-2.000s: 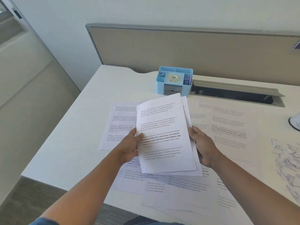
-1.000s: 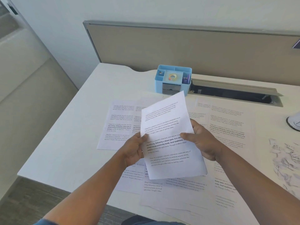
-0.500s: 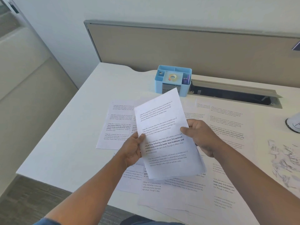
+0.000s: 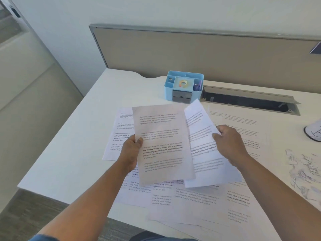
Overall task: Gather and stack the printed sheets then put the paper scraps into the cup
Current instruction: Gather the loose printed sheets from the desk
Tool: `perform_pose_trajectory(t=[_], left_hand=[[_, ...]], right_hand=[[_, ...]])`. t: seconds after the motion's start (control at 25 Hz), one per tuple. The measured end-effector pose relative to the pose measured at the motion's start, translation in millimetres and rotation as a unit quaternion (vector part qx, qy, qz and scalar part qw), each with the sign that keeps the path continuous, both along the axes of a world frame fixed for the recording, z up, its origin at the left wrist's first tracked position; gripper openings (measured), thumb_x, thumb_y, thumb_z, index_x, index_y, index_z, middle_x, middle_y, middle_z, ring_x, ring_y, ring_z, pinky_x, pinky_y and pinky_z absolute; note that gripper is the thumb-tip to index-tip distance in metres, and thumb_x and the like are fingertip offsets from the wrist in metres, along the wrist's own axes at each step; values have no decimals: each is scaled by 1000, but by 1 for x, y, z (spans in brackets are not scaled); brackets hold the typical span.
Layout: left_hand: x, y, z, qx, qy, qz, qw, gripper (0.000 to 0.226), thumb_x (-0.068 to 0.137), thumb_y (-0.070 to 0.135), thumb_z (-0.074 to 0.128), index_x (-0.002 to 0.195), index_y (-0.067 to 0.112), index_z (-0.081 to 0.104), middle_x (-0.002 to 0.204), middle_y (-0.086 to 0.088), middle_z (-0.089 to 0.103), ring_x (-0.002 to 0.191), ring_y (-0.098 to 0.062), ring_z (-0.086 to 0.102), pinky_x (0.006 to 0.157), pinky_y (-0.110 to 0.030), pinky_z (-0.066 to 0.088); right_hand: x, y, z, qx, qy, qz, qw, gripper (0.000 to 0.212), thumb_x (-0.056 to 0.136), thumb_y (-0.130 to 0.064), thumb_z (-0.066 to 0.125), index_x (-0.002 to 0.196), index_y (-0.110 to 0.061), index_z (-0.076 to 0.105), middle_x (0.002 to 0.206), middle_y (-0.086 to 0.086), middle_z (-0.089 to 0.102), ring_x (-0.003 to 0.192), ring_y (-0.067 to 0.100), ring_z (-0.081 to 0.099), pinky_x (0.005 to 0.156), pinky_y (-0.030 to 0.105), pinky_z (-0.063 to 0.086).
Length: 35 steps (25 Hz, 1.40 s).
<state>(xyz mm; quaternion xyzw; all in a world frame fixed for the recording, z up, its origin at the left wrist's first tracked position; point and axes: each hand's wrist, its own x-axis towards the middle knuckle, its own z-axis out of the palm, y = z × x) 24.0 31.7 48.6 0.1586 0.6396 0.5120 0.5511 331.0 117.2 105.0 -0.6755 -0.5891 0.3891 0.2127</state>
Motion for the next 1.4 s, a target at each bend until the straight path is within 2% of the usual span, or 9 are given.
perform_pose_trajectory(t=[0.12, 0.28, 0.44, 0.64, 0.84, 1.0, 1.12, 1.28, 1.4], left_hand=[[-6, 1, -1, -11, 62, 22, 998, 21, 108, 11, 50, 110, 18, 69, 102, -7, 80, 92, -30, 76, 79, -48, 62], [-10, 5, -1, -18, 101, 29, 994, 21, 108, 12, 50, 106, 21, 69, 105, -8, 78, 94, -30, 76, 78, -45, 62], [-7, 7, 5, -11, 25, 12, 1000, 22, 109, 11, 47, 116, 15, 68, 110, -11, 78, 100, -34, 75, 82, -49, 62], [14, 5, 10, 2, -90, -31, 995, 28, 110, 11, 43, 129, 12, 64, 120, -13, 75, 109, -35, 73, 87, -53, 60], [24, 3, 9, 15, -136, -43, 990, 30, 109, 12, 45, 133, 13, 63, 125, -14, 73, 111, -34, 72, 91, -52, 58], [27, 2, 7, 18, -151, -37, 988, 33, 108, 9, 45, 136, 11, 63, 126, -16, 72, 110, -34, 71, 86, -49, 59], [30, 1, 8, 18, -149, -37, 988, 33, 107, 14, 47, 134, 9, 65, 128, -19, 71, 108, -36, 71, 84, -49, 60], [34, 4, 9, -4, -146, -43, 988, 56, 109, 52, 36, 125, 10, 69, 122, -17, 73, 111, -36, 72, 92, -53, 57], [39, 5, 6, 23, -99, -73, 992, 39, 107, 39, 51, 132, 12, 63, 129, -14, 71, 116, -33, 70, 98, -56, 55]], right_hand=[[12, 10, 5, 63, -60, -3, 996, 21, 104, -19, 50, 114, -22, 68, 95, -1, 71, 75, 20, 64, 59, 30, 46], [26, 23, 10, 60, 34, -36, 997, 17, 104, -19, 53, 110, -25, 68, 100, -3, 75, 81, 20, 70, 68, 31, 53], [15, 13, 7, -36, 234, -47, 970, 14, 103, -13, 59, 108, -19, 70, 95, -1, 80, 86, 23, 76, 79, 38, 59], [-13, -6, -10, -138, 337, -71, 929, 12, 100, -12, 63, 107, -8, 72, 105, 11, 79, 93, 29, 76, 83, 44, 61], [-21, -10, -14, -156, 379, -85, 908, 15, 97, -14, 69, 103, -1, 66, 110, 19, 75, 89, 33, 75, 70, 43, 63], [-23, -12, -20, -125, 337, -38, 932, 22, 97, -21, 70, 104, -1, 68, 111, 16, 76, 106, 37, 71, 95, 52, 58], [-26, -16, -18, -103, 324, -22, 940, 12, 98, -18, 68, 101, -7, 72, 103, 10, 79, 87, 21, 73, 69, 31, 59], [-28, -17, -19, -94, 326, -40, 940, 7, 96, -11, 70, 101, -6, 72, 96, 10, 79, 83, 23, 75, 72, 36, 62], [-27, -17, -20, -91, 312, -30, 945, 9, 95, -11, 72, 101, -4, 71, 94, 7, 80, 81, 21, 75, 73, 36, 61]])
